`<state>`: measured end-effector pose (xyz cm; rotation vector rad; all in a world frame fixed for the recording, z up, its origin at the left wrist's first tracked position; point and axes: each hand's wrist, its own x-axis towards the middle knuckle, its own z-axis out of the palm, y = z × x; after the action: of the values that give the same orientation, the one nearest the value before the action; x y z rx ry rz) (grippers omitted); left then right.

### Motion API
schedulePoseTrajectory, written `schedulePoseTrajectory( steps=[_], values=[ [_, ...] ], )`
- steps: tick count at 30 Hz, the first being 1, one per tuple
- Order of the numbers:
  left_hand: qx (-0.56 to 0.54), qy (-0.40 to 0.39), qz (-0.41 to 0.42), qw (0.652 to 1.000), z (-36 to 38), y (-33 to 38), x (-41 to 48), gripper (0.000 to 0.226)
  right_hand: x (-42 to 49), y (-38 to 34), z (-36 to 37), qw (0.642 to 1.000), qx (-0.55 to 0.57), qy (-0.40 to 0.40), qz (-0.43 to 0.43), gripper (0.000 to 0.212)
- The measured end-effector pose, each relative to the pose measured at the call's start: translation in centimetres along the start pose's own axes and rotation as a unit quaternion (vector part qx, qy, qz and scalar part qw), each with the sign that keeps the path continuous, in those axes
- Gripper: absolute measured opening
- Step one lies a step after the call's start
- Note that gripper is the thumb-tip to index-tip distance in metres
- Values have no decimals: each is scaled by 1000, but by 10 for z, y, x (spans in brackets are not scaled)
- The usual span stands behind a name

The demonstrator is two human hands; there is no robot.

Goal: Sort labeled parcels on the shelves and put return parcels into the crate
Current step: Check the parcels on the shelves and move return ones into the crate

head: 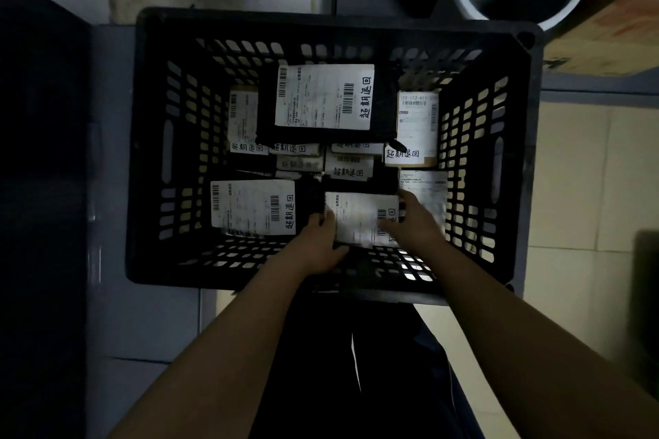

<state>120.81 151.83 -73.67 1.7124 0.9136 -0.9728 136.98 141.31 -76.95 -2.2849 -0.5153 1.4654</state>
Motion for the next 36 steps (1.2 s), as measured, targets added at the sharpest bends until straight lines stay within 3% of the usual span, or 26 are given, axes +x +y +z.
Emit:
schedulePoseTrajectory(
  steps=[4,10,14,20,25,31,36],
  values=[
    [25,10,19,999,3,1,8,77,6,5,3,998,-63,18,-20,75],
    [69,-11,43,997,7,-4,21,70,4,12,-4,975,-199,-44,-84,48],
    [101,-32,49,993,8,-3,30,68,11,22,-5,955,-259,-113,-94,57],
    [92,4,73,993,9,-3,31,71,15,23,-3,931,-337,-115,-80,68],
    [38,42,80,995,9,-1,34,71,19,17,1,949,-290,-100,-77,62],
    [-72,33,78,994,9,6,33,73,14,19,2,977,-187,-80,-70,55],
    [-59,8,75,995,10,9,27,74,16,22,1,982,-157,-78,-69,51]
  ],
)
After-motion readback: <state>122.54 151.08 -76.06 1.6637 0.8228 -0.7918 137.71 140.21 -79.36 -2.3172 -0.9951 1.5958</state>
